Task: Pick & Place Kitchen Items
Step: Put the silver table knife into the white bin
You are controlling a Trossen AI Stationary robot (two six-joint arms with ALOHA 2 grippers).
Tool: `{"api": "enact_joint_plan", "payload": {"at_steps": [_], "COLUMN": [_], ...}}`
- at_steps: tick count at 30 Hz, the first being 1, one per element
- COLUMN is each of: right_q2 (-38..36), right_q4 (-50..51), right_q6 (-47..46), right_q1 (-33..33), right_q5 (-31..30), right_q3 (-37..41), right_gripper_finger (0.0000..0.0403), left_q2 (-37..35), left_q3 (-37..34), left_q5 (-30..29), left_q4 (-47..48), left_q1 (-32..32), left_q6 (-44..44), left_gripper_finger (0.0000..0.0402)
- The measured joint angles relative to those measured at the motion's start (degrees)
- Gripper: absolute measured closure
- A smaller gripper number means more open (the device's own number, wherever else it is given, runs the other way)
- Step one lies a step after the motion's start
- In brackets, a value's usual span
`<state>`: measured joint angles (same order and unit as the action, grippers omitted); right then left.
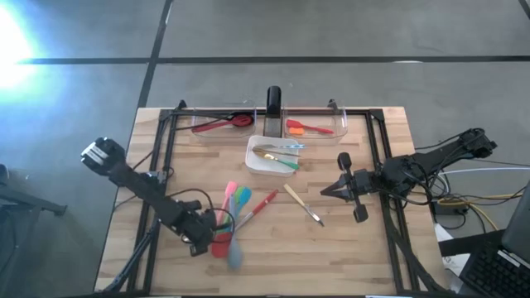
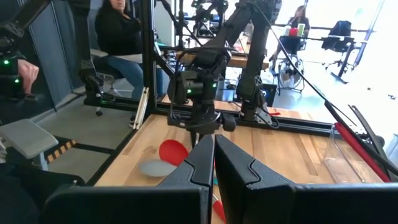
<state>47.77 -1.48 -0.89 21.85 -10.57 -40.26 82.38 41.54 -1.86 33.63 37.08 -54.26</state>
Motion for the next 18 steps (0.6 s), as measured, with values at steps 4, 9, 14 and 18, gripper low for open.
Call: {"api": "enact_joint_plan", "payload": {"at_steps": [4,9,14,18], "right_q2": [0.00,0.02,0.02,0.02], "right_q4": [-0.01,-0.06,-0.07,-0.02], "right_q6": [0.00,0.04,1.44,1.53], "right_q1": [0.00,0.00,0.00,0.00], "right_q5": [0.00,0.00,-0.07,-0.07], "right_q3": [-0.01,-0.01,-0.01,-0.01], "right_gripper_finger": [0.0394,0.0394,0.0394,0.0394], "left_q2": [-1.57,-4.95,-9.07,-12.39], "left_q3": [0.00,2.22,6.20,8.11], "left_q5": [-0.64,-2.12,-8.72,-19.94], "left_q4": [3.19,13.42,21.32,20.93], "left_q1": [-0.13,-0.17,-0.17,-0.15], "left_q6": [-0.28,-1.40,-0.97,4.02], "left_gripper_finger": [0.0359,0.0359,0.0359,0.0359]}}
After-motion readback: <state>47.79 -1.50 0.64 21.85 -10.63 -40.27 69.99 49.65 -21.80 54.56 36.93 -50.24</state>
